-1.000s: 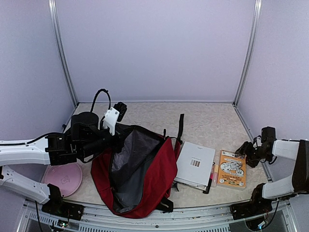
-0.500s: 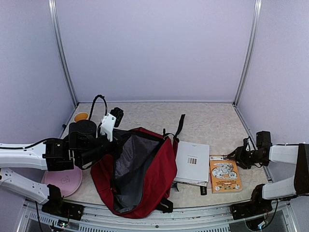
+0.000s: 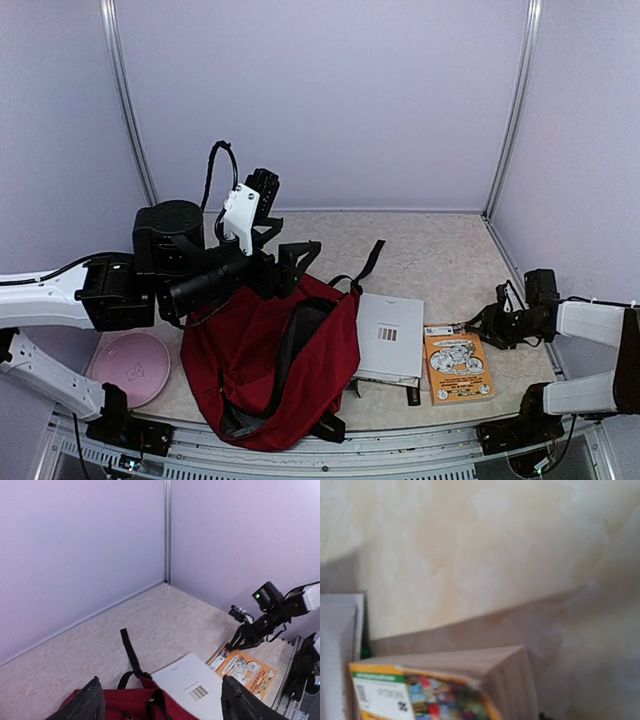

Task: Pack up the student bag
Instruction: Pick up the book from the center of the board.

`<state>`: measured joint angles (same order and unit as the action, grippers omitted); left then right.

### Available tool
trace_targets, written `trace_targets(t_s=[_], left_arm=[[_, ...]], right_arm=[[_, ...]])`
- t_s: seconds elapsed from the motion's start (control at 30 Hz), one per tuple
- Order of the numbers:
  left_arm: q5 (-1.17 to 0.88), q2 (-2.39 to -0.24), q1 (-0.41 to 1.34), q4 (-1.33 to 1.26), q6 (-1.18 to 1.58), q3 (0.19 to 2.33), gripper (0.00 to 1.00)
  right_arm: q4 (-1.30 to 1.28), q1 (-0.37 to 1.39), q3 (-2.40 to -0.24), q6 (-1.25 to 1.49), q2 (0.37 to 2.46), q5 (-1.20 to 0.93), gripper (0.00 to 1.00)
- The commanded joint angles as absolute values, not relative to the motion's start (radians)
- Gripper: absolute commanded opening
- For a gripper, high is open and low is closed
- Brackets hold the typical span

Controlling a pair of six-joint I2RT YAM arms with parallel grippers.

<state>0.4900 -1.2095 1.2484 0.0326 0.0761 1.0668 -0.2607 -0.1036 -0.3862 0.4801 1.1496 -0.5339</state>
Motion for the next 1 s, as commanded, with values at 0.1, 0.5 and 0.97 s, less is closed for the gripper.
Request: trace_targets(t_s=[0.1,0.5,0.97], left_arm=[[0.451,-1.559,1.449,-0.146,-0.004,1.224,0.77],[0.209,-2.322,1.453,0.188,-0.12,1.929,0.59],[0.122,-2.461,1.371,0.166,-0.124,1.878,0.67]], right_arm=[[-0.309,-0.089,-0.405,0.496,1.066,-0.469,0.63],[-0.343,-0.078,-0.394,0.519,1.042,-0.402,0.72],[-0.358,0.066,-0.365,0.572,1.081,-0.417,0.73]])
